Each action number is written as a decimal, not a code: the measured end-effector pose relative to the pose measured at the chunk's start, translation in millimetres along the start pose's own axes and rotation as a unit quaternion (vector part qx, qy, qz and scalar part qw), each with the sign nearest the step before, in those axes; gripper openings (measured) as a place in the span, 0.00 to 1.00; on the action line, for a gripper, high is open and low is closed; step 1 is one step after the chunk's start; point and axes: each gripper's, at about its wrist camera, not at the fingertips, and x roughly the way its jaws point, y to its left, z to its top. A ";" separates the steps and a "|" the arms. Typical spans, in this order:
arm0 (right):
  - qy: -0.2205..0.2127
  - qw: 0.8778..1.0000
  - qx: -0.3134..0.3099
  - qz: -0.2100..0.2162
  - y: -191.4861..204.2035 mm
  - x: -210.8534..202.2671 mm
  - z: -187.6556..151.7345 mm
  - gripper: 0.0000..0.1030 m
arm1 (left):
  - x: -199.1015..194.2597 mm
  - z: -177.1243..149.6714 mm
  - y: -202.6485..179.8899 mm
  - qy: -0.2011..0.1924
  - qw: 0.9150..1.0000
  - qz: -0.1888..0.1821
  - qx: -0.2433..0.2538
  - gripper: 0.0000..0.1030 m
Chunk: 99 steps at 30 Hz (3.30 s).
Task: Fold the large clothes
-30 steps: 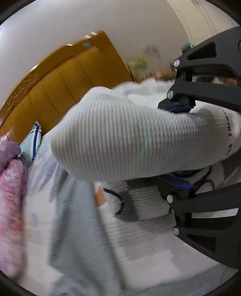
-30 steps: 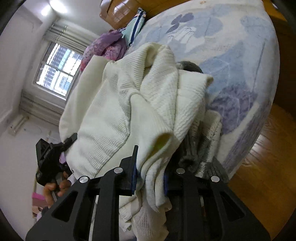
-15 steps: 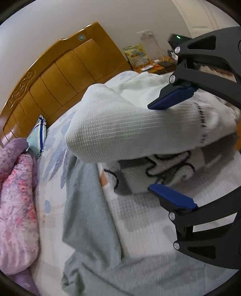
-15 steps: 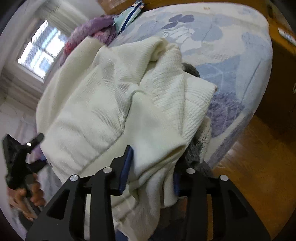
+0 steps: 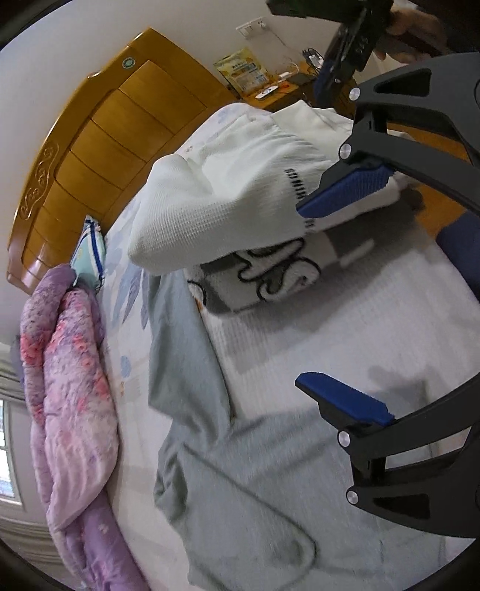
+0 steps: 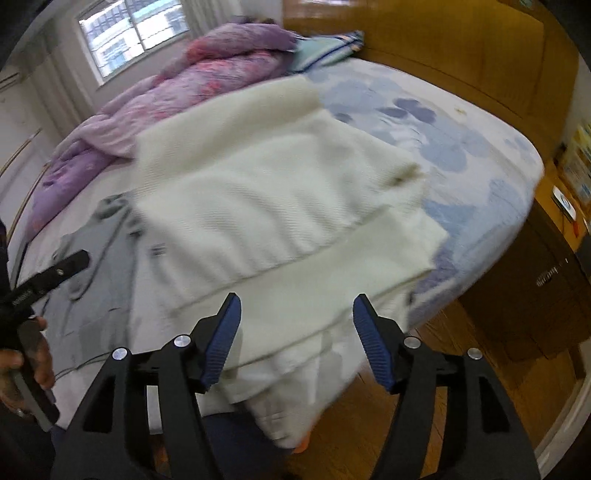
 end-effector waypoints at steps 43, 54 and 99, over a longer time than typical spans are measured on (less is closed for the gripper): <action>-0.155 0.966 -0.205 0.031 266.3 -167.3 -94.0 0.93 | -295.4 -115.0 35.9 -0.200 0.955 0.216 -0.008 0.95; -0.209 0.958 -0.193 0.045 260.0 -216.4 -110.5 0.93 | -345.9 -130.3 7.6 -0.243 0.946 0.215 0.005 0.95; -0.269 0.943 -0.185 0.069 253.1 -266.2 -128.0 0.93 | -400.1 -143.2 -21.4 -0.290 0.925 0.244 0.014 0.95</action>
